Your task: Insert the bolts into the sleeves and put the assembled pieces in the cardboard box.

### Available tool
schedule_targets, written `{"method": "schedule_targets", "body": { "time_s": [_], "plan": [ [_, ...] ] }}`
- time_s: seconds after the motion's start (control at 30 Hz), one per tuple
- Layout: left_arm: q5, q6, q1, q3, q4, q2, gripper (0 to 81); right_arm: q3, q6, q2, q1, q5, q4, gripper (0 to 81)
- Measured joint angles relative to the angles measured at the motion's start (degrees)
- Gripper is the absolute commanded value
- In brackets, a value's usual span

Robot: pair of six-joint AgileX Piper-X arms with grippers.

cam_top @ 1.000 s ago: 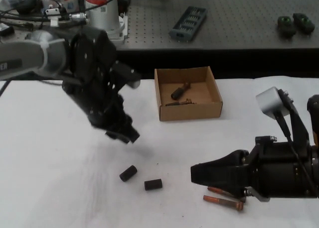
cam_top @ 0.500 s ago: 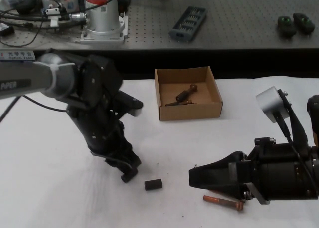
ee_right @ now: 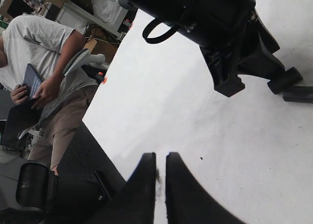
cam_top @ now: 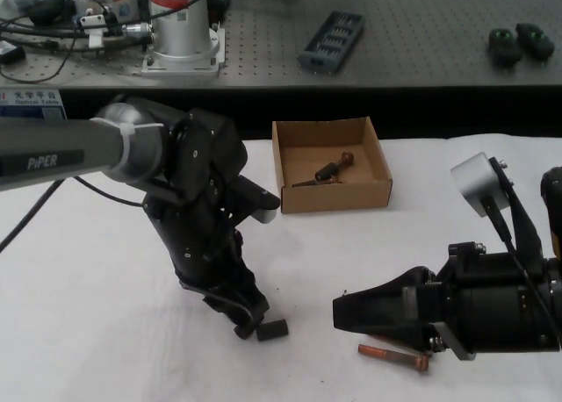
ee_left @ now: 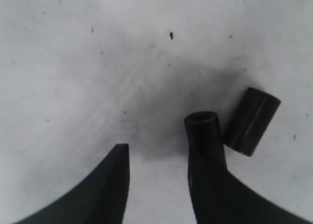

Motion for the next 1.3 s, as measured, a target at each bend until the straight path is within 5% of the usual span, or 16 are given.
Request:
{"method": "schedule_targets", "body": {
  "time_s": [0.53, 1.3],
  "plan": [
    [10.4, -4.0, -0.1, 0.0, 0.1, -0.6, 29.3, 0.0, -1.9, 0.0, 0.0, 0.0, 0.0, 6.9],
    [5.4, -3.9, -2.8, 0.0, 0.0, -0.3, 29.3, 0.0, -2.1, 0.0, 0.0, 0.0, 0.0, 6.9]
  ]
}}
